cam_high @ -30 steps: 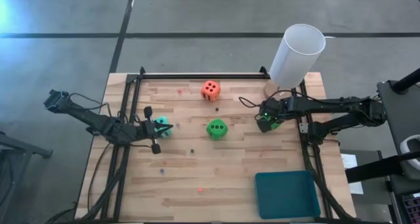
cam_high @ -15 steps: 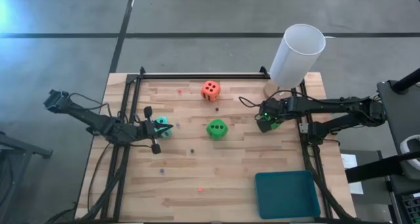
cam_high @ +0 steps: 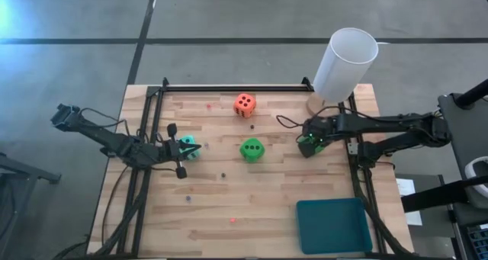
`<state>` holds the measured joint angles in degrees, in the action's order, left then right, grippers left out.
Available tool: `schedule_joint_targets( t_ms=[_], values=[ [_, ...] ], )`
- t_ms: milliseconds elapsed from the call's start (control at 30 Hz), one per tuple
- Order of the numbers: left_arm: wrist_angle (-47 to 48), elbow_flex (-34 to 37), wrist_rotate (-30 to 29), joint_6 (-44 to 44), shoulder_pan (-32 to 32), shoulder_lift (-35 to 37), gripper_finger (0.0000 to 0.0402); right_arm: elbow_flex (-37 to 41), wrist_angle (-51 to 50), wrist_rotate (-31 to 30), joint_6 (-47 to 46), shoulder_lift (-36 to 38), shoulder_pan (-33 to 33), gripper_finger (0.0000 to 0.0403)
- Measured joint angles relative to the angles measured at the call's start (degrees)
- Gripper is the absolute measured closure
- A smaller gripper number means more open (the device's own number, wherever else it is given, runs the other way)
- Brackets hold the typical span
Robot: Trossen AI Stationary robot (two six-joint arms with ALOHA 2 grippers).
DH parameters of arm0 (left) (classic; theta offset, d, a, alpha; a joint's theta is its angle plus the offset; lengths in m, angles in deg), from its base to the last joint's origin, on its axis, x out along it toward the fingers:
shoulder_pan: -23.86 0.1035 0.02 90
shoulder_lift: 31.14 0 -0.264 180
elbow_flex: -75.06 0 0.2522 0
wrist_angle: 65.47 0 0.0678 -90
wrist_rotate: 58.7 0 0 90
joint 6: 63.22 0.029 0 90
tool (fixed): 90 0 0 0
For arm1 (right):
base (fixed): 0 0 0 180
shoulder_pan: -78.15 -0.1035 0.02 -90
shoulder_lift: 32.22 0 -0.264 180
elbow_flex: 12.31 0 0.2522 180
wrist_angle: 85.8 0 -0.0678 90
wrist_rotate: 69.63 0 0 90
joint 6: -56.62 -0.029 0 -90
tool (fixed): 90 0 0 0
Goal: Pick & Place Dice
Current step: Put the right large green die into the blue bin
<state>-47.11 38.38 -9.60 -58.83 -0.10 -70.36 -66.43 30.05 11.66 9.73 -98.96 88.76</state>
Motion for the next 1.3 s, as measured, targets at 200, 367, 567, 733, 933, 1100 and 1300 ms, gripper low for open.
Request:
schedule_joint_targets(
  t_ms=[200, 367, 567, 733, 933, 1100, 1300],
  values=[
    [0.0, 0.0, 0.0, 0.0, 0.0, 0.0, 0.0391, 0.0, -0.3, -0.5, 0.3, 2.6, -2.0, 0.0062],
    [0.0, 0.0, 0.0, 0.0, 0.0, 0.0, 0.0391, 0.0, -0.3, -1.4, 0.1, 3.3, -4.4, 0.0062],
    [0.0, 0.0, 0.0, 0.0, 0.0, 0.0, 0.0391, 0.0, -0.4, -3.5, -1.0, 3.3, -7.3, 0.0062],
    [0.0, 0.0, 0.0, 0.0, 0.0, 0.0, 0.0391, 0.0, -0.9, -3.1, -0.9, 4.7, -8.6, 0.0060],
    [0.0, 0.0, 0.0, 0.0, 0.0, 0.0, 0.0391, -0.2, -0.8, -2.2, -0.7, 8.8, -11.2, 0.0060],
    [0.0, 0.0, 0.0, 0.0, 0.0, 0.0, 0.0391, -0.7, -0.7, -1.6, -0.3, 11.3, -13.3, 0.0060],
    [0.0, 0.0, 0.0, 0.0, 0.0, 0.0, 0.0391, -2.8, -0.7, -1.5, 2.4, 12.3, -15.2, 0.0060]
  ],
)
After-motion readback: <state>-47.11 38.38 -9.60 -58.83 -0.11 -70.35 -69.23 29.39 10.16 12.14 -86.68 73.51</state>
